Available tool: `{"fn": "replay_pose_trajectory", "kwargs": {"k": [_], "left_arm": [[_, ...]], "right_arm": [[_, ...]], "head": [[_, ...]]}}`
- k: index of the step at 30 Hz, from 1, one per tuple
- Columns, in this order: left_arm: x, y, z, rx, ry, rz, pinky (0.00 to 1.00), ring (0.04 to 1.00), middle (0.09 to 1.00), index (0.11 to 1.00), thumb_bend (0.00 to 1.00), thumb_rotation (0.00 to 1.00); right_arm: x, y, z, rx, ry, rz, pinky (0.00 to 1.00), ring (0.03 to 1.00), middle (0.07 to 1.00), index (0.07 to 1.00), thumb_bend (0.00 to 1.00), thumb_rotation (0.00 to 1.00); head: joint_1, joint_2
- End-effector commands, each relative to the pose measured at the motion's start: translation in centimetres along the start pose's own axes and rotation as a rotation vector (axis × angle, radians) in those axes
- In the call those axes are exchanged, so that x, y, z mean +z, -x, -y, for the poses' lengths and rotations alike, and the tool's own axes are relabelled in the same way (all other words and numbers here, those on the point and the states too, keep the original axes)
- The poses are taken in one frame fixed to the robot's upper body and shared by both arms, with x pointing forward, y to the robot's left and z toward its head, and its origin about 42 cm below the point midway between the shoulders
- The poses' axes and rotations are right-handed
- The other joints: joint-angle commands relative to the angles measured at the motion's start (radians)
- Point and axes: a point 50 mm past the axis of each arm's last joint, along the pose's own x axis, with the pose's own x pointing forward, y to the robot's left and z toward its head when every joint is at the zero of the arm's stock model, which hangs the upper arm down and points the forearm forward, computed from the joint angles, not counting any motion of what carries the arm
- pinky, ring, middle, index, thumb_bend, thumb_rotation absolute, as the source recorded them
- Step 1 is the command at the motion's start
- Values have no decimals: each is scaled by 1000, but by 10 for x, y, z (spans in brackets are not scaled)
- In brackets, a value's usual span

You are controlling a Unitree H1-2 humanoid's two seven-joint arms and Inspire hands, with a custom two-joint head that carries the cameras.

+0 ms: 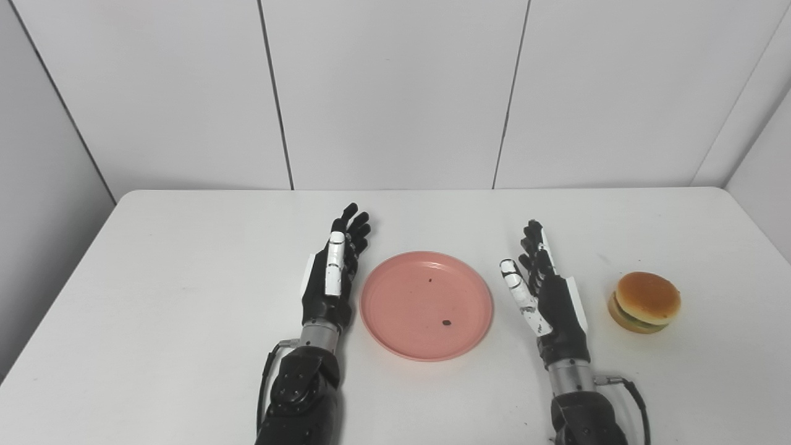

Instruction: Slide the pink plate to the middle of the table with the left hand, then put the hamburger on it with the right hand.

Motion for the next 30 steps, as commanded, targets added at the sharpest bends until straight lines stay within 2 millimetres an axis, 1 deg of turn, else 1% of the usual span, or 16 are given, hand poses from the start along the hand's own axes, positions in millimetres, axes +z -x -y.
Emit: {"fn": "replay_pose_trajectory", "kwargs": {"k": [1, 5, 7, 11, 14, 16, 18, 22, 26, 30], "left_arm": [[-38, 43, -41, 58, -27, -137, 965, 939, 924, 907, 583, 1000], [-36, 43, -43, 63, -30, -151, 950, 930, 917, 906, 584, 1000], [-36, 44, -43, 64, -26, -158, 942, 926, 912, 902, 572, 1000], [-35, 46, -44, 54, -23, -165, 940, 929, 915, 904, 572, 1000], [-36, 47, -45, 46, -30, -174, 934, 921, 908, 897, 575, 1000], [-36, 48, -45, 42, -43, -178, 921, 910, 898, 888, 575, 1000], [-36, 49, -46, 43, -52, -183, 913, 902, 891, 882, 573, 1000], [-37, 49, -50, 38, -52, -199, 912, 897, 889, 880, 589, 1000], [-37, 50, -52, 34, -55, -206, 910, 889, 881, 878, 587, 1000], [-36, 52, -55, 40, -46, -215, 900, 879, 870, 867, 573, 1000]], "right_arm": [[26, -20, 10, -35, 89, 105, 871, 924, 946, 961, 630, 744], [38, -27, 28, -29, 255, 89, 913, 940, 957, 958, 634, 682], [44, -29, 40, -31, 337, 78, 875, 933, 960, 955, 668, 642], [52, -34, 60, -37, 458, 66, 859, 927, 956, 959, 690, 651], [55, -36, 76, -39, 522, 51, 838, 923, 953, 955, 721, 639], [58, -36, 82, -41, 556, 42, 806, 912, 943, 947, 734, 630], [62, -35, 90, -42, 587, 30, 800, 912, 942, 946, 738, 622], [68, -36, 99, -51, 643, 11, 777, 898, 924, 929, 750, 594], [72, -37, 111, -15, 693, -59, 741, 884, 927, 929, 770, 577], [73, -37, 122, 6, 763, -118, 775, 892, 922, 925, 796, 551]], "head": [[-17, 1], [-45, 3], [-56, 2], [-72, 5], [-88, 6], [-98, 4], [-112, 3], [-138, -2], [-153, -7], [-172, -8]]}}
